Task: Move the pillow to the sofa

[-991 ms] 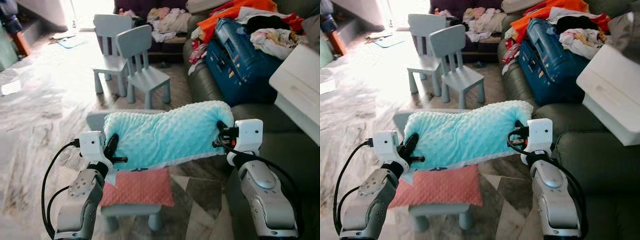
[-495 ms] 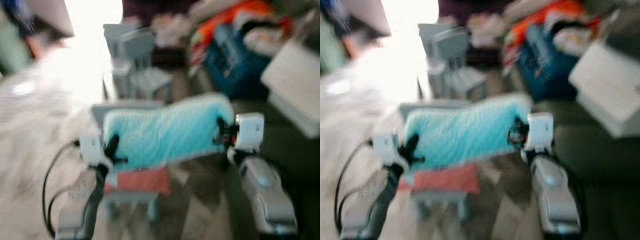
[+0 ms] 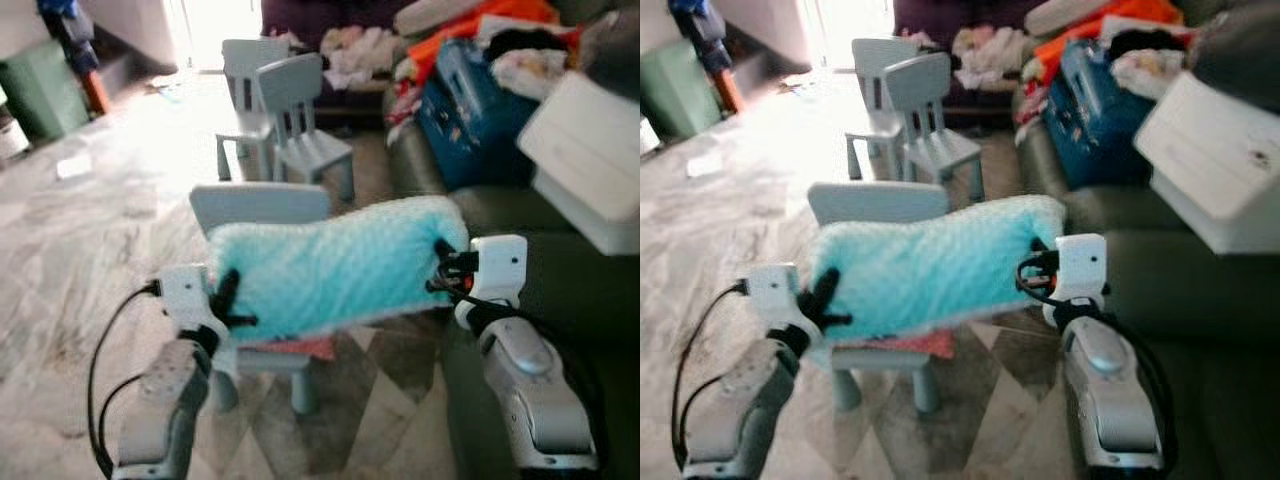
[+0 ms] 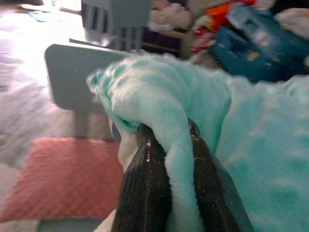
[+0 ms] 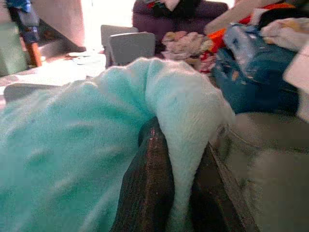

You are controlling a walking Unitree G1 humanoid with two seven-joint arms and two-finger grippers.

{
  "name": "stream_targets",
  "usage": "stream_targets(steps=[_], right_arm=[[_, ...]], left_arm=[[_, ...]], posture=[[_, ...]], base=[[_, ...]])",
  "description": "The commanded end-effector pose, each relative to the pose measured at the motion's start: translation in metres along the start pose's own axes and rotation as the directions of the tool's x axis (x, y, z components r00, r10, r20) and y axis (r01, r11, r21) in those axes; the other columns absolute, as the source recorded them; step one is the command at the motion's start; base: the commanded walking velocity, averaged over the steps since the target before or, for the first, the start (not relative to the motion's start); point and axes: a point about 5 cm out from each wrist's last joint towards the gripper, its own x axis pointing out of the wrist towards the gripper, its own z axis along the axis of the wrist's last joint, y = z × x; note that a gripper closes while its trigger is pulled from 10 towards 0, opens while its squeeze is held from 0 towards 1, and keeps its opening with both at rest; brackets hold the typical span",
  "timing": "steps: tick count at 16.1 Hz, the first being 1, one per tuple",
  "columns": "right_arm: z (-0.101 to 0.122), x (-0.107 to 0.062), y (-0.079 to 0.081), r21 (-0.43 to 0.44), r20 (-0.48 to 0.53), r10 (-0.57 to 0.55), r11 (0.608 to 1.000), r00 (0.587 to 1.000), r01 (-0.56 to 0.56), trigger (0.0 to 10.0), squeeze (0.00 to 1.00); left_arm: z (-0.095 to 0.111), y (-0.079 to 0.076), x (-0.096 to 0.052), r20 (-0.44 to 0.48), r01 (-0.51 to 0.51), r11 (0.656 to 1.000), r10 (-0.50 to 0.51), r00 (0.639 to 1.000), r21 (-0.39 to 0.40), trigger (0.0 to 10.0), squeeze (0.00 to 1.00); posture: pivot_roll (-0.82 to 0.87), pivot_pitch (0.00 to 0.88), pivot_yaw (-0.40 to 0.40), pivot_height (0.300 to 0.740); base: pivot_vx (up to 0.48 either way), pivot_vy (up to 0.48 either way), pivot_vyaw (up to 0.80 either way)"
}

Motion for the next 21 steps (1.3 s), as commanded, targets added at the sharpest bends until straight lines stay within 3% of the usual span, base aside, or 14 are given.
stream_targets(steps=[1, 8, 21], right_arm=[[0.0061, 0.0014, 0.0028, 0.002, 0.027, 0.012, 1.000, 1.000, -0.012, 10.0, 0.00], [0.0049, 0.0011, 0.0012, -0.001, 0.020, 0.009, 1.000, 1.000, -0.009, 10.0, 0.00], [0.0027, 0.0023, 0.0029, 0.000, 0.015, 0.010, 1.000, 1.000, -0.010, 10.0, 0.00]], left_arm=[[0.0040, 0.0059, -0.0002, 0.009, -0.019, 1.000, 0.019, 1.000, 0.015, 10.0, 0.00], [0.0037, 0.0058, 0.0002, 0.011, -0.020, 1.000, 0.020, 1.000, -0.005, 10.0, 0.00], [0.0042, 0.0077, 0.0001, 0.008, -0.021, 1.000, 0.021, 1.000, -0.009, 10.0, 0.00]], posture=[[-0.15, 0.000, -0.004, 0.740], [-0.15, 0.000, -0.006, 0.740], [-0.15, 0.000, -0.003, 0.740]], base=[[-0.262, 0.000, 0.00], [-0.252, 0.000, 0.00], [0.000, 0.000, 0.00]])
